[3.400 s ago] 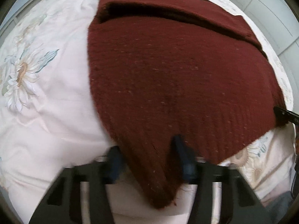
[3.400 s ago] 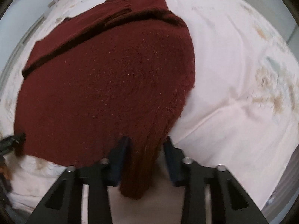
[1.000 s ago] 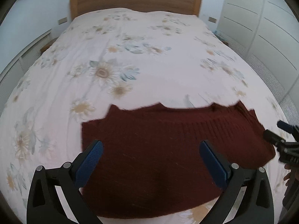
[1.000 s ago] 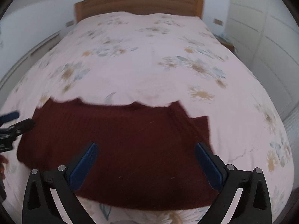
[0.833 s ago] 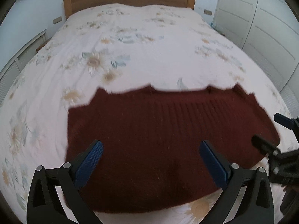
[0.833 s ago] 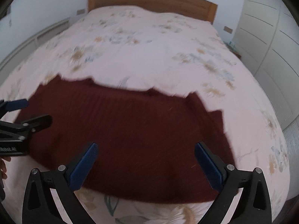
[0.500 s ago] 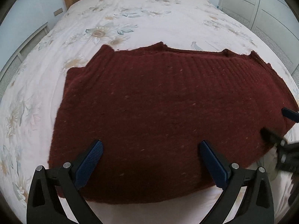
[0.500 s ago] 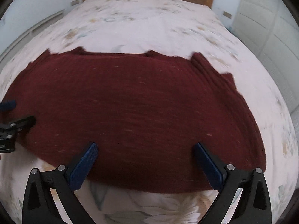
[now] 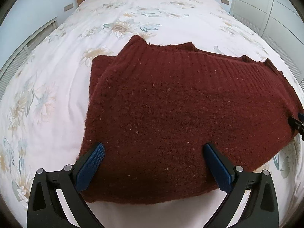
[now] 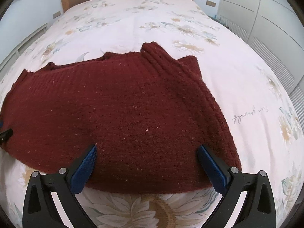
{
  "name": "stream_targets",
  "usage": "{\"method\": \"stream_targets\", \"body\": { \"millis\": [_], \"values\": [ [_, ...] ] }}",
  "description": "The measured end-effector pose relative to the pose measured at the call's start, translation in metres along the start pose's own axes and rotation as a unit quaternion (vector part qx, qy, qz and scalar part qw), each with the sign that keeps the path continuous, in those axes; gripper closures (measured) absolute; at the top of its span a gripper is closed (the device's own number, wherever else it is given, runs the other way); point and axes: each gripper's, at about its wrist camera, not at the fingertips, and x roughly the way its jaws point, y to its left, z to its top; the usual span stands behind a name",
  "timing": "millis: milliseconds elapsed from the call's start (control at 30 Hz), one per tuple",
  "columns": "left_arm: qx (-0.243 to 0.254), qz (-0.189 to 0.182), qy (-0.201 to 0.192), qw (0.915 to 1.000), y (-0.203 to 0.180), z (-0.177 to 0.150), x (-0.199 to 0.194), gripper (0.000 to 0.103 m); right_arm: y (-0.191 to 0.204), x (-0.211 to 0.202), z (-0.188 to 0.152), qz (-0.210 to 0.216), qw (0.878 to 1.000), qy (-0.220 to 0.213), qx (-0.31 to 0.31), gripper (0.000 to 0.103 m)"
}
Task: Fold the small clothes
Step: 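Grasp the folded sweater end with the left tool and lift it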
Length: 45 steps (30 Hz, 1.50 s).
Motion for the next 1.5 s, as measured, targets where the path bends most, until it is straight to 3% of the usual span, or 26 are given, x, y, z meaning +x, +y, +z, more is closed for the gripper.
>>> {"method": "stream_targets", "body": {
  "millis": [367, 533, 667, 800, 1000, 1367, 1500],
  "values": [
    [-0.007, -0.022, 0.026, 0.9994, 0.003, 0.008, -0.003, 0.001, 0.006, -0.016, 0.004, -0.001, 1.0, 0.006, -0.009, 0.0],
    [-0.065, -0.066, 0.043, 0.9947, 0.025, 0.027, -0.03, 0.001, 0.009, -0.044, 0.004, 0.001, 1.0, -0.008, -0.025, 0.0],
    [-0.096, -0.065, 0.042, 0.9924, 0.056, 0.036, -0.042, 0.001, 0.003, -0.066, 0.0, 0.005, 1.0, -0.014, -0.024, 0.0],
    [-0.122, -0.042, 0.05, 0.9903, 0.087, 0.035, -0.032, 0.001, -0.002, -0.075, -0.011, 0.004, 1.0, -0.007, -0.023, 0.0],
    [-0.155, -0.086, 0.085, 0.9805, 0.106, 0.022, 0.001, 0.001, -0.016, -0.074, -0.027, -0.004, 1.0, 0.014, -0.012, 0.0],
    [-0.152, -0.144, 0.103, 0.9724, 0.091, 0.017, 0.023, 0.002, -0.028, -0.063, -0.042, -0.016, 0.999, 0.041, 0.001, 0.0],
    [-0.12, -0.134, 0.101, 0.9784, 0.076, 0.01, 0.019, 0.002, -0.032, -0.063, -0.043, -0.015, 0.999, 0.041, 0.013, 0.0]
  ]
}}
